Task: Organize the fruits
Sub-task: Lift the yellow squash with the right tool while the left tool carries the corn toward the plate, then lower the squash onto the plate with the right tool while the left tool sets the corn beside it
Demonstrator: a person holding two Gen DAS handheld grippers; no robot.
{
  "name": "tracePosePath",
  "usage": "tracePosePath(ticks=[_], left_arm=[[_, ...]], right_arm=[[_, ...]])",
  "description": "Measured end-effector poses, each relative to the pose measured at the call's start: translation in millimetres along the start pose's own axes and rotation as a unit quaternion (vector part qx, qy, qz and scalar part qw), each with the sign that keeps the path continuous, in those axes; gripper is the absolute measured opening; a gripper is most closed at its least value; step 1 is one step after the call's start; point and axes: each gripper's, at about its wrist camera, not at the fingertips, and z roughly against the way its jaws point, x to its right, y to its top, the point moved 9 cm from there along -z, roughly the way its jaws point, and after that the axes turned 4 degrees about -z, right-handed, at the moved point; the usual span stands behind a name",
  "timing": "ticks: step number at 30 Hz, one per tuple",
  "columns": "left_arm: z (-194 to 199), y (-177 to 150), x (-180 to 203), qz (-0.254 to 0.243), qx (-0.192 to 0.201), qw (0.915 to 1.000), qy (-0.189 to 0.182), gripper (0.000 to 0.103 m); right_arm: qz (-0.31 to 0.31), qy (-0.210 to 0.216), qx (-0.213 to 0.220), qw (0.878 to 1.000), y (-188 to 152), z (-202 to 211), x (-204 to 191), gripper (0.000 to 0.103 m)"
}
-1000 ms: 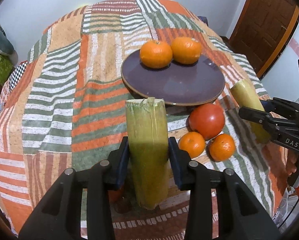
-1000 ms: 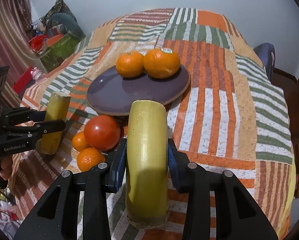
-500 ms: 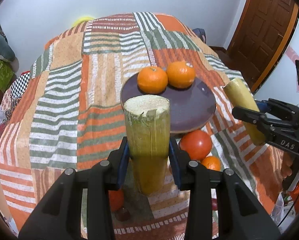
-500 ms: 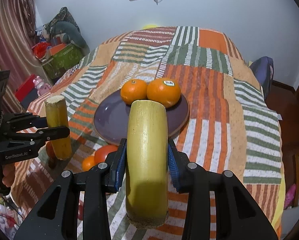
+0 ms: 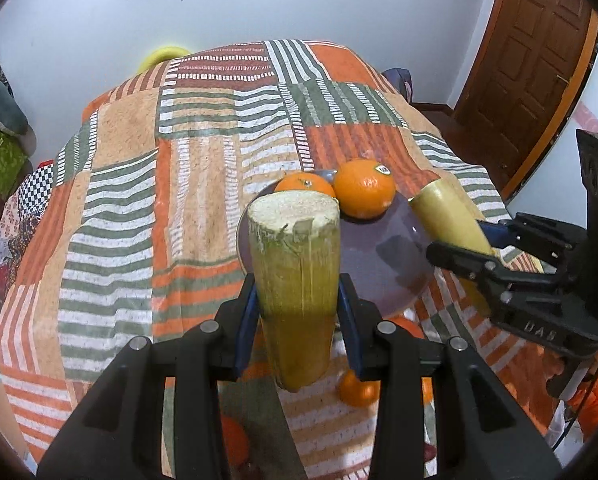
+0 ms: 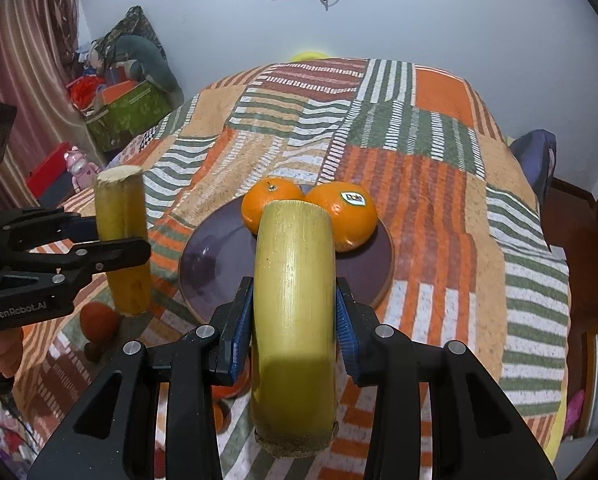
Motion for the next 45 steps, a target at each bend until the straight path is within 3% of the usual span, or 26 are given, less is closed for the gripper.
tracePosePath(ticks=[22,28,38,45], left_arm=[[-76,17,-39,0.057,-0.048,0.9972,0.006,0.037],[-83,15,-37,0.043,-0.055,0.9974,0.017,0.037],[-66,-5,-11,0.014,-0.065,0.9976,-0.015,0.037],[-69,-1,8,-0.008,-0.067,0.9974,-0.027,0.037]], right_arm=[[0.018,0.002,-0.04,0.999,6,-48,2,0.035],[0.039,-0.003,-0.046,0.998,7,-53,-2,0.035],[0.041,0.001,-0.055,0.998,7,-57,-2,0.035],[0.034,-0.002,-0.067,0.997,2,-59,0,0.035]])
